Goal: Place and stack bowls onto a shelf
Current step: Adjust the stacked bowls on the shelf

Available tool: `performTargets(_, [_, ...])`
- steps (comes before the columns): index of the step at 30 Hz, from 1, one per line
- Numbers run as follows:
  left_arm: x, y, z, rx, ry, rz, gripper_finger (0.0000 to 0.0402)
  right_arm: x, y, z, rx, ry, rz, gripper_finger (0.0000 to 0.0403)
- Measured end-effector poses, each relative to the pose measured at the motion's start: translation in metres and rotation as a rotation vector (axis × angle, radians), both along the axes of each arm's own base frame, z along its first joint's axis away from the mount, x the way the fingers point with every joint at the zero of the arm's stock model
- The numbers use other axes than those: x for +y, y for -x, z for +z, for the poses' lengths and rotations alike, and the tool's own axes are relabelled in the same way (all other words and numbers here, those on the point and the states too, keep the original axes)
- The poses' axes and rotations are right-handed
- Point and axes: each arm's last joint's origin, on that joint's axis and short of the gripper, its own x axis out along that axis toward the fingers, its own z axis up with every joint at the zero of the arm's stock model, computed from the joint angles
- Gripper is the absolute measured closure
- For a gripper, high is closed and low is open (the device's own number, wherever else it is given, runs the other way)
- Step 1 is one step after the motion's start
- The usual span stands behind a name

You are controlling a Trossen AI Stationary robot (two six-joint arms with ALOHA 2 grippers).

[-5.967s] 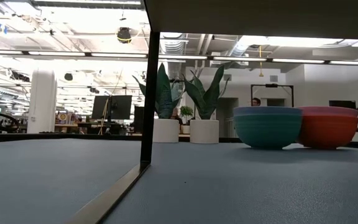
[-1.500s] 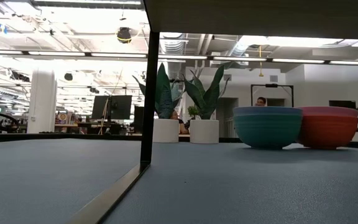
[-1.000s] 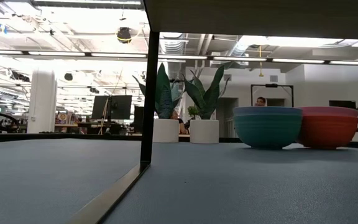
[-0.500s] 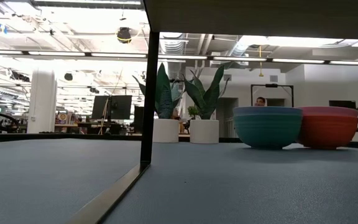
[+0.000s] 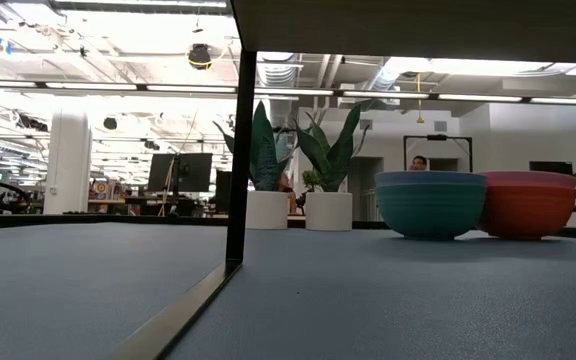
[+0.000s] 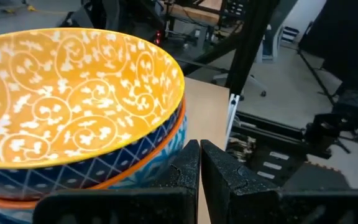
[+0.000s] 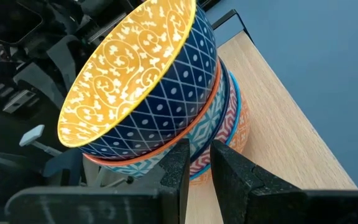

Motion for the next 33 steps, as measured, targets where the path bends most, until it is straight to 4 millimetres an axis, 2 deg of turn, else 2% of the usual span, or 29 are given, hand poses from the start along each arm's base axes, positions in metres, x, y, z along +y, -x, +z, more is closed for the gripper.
performTargets(7, [-0.0062,0.0076,0.0025,-0.024,-0.032,0.055,0.0402,-0.0002,-0.0001,0.0000,0.001,-0.004,-0.003,0.0312])
performTargets(33, [-0.0019,0.0080,-0.0041,0.019,-0.032,0.090,0.0401,-0.0002,-0.0001,-0.0001,0.004,-0.007,-0.005,0.0312])
